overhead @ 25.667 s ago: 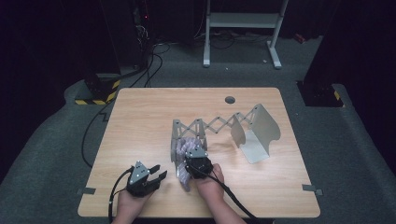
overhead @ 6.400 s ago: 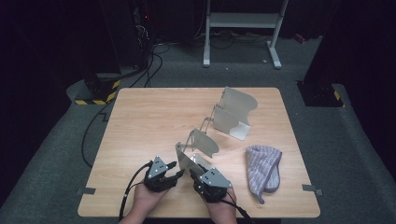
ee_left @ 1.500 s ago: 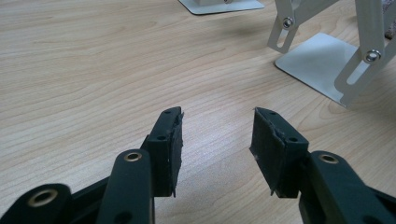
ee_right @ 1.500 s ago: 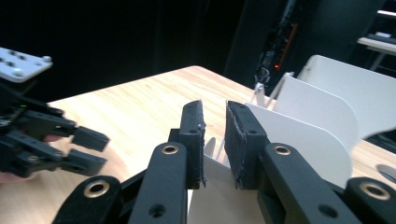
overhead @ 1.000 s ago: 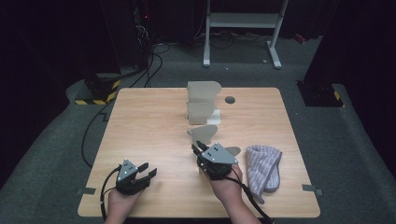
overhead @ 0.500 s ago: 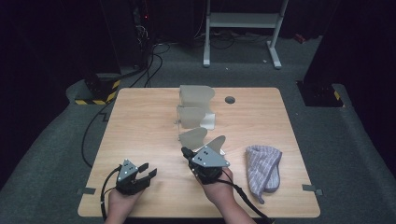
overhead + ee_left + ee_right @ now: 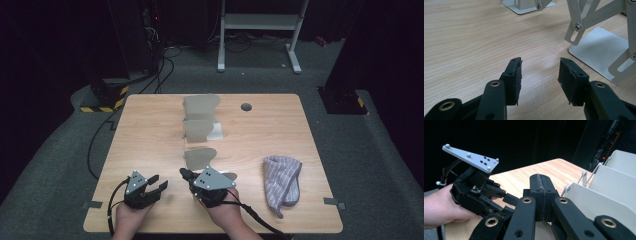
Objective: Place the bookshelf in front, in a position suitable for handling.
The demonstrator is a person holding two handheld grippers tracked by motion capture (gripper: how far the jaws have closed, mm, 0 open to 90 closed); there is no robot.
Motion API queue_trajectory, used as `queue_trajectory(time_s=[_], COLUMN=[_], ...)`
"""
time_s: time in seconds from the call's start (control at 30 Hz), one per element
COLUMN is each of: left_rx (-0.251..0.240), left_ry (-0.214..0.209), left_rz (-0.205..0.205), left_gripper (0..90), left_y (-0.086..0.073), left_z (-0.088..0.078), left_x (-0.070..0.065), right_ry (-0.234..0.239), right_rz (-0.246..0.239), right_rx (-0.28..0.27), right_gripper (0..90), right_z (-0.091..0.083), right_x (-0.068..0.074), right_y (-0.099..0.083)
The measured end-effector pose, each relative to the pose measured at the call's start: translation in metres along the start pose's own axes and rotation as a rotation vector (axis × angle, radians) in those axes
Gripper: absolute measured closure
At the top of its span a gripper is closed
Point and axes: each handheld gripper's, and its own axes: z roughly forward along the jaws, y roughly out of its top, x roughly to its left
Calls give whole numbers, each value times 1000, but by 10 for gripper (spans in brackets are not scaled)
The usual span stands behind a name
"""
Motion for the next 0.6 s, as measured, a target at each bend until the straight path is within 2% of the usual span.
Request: queue_trajectory(time_s=[0.03, 0.1, 0.17, 0.2, 0.23, 0.27, 0.3, 0.37, 0.4, 0.47, 0.6], left_rx=[0, 0, 0, 1, 1, 2, 3, 4, 8, 9, 16], left_ry=[0, -1, -1, 0, 0, 0, 0, 0, 0, 1, -5], left_rz=[0, -1, 1, 2, 2, 1, 2, 3, 6, 8, 17], left_gripper=[530, 530, 531, 530, 531, 531, 530, 531, 531, 531, 530], left_y=[0, 0, 0, 0, 0, 0, 0, 0, 0, 0, 0], left_z=[0, 0, 0, 1, 1, 1, 1, 2, 2, 3, 6], left_x=[0, 0, -1, -1, -1, -1, -1, -1, -1, -1, -4], right_ry=[0, -32, -43, -53, -53, -59, -68, -78, -96, -103, -142], right_rz=[0, -13, 5, 46, 46, 71, 71, 69, 67, 71, 70], right_rx=[0, 1, -7, -11, -11, -36, -51, -62, -79, -77, -48], right_gripper=[900, 900, 900, 816, 816, 760, 748, 742, 745, 747, 759], right_z=[0, -3, -6, -10, -10, -18, -23, -30, -42, -48, -64], right_x=[0, 1, -4, -11, -11, -16, -17, -17, -17, -17, -16], right_y=[0, 0, -2, -2, -2, 0, 1, 2, 2, 0, -19])
